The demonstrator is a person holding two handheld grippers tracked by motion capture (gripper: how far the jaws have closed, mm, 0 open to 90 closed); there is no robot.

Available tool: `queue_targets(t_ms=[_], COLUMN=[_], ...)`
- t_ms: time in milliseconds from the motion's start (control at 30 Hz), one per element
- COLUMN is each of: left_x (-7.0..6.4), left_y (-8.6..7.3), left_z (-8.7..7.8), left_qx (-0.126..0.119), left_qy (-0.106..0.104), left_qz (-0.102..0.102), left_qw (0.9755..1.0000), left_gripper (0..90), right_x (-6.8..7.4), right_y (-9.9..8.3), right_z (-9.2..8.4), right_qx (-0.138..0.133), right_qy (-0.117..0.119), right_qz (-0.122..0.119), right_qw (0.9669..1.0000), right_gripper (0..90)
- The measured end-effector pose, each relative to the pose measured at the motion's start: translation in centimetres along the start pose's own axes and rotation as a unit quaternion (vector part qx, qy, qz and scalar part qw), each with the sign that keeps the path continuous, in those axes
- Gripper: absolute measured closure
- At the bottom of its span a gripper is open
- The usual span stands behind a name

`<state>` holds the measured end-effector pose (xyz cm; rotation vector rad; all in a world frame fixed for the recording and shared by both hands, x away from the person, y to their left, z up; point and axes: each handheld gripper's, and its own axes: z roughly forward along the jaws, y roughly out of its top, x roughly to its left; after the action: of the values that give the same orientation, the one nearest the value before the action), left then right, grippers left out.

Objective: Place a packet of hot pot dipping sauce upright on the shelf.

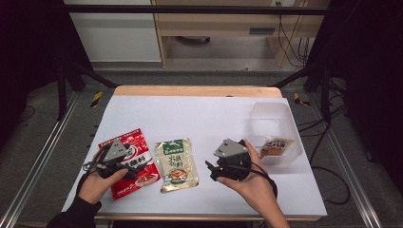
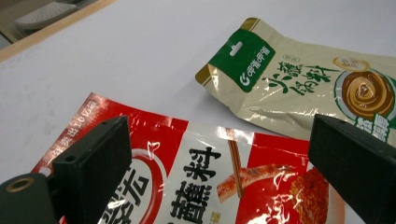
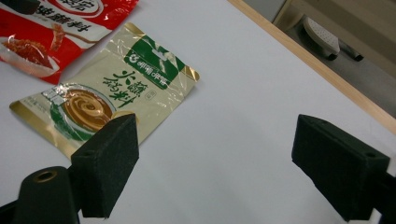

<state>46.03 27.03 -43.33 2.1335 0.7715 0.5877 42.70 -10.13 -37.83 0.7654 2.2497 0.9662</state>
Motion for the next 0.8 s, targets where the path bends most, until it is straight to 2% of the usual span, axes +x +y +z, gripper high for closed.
queue_targets(t_ms=[67, 133, 300, 433, 567, 633, 800], left_x=[0.0, -0.1, -0.2, -0.1, 0.1, 0.3, 0.7], left_y=[0.3, 0.6, 1.6, 2.7, 3.4, 3.7, 4.4], left_z=[0.2, 0.7, 1.4, 2.5, 3.4, 4.0, 5.6], left_qx=[-0.003, -0.006, -0.008, 0.004, 0.007, 0.007, 0.013], left_qy=[-0.003, -0.005, -0.012, -0.016, -0.022, -0.026, -0.033], left_qz=[0.0, 0.003, 0.013, 0.022, 0.022, 0.019, 0.01], left_qw=[1.0, 1.0, 0.9998, 0.9996, 0.9995, 0.9995, 0.9993], left_gripper=[5.8, 5.8, 5.4, 5.4, 5.4, 5.3, 5.6], right_x=[0.2, 0.2, 0.2, 0.1, 0.4, 0.6, 1.2], right_y=[0.0, 0.0, -0.6, -1.6, -2.1, -2.4, -2.8], right_z=[1.0, 1.4, 3.3, 4.4, 4.7, 4.6, 4.6], right_qx=[-0.006, -0.008, -0.014, -0.012, -0.011, -0.025, -0.029], right_qy=[-0.006, -0.013, -0.022, -0.024, -0.021, -0.014, -0.01], right_qz=[0.018, 0.024, 0.058, 0.076, 0.082, 0.089, 0.083], right_qw=[0.9998, 0.9996, 0.998, 0.9967, 0.9963, 0.9956, 0.9961], right_gripper=[14.9, 14.9, 14.2, 12.4, 11.3, 10.2, 11.2])
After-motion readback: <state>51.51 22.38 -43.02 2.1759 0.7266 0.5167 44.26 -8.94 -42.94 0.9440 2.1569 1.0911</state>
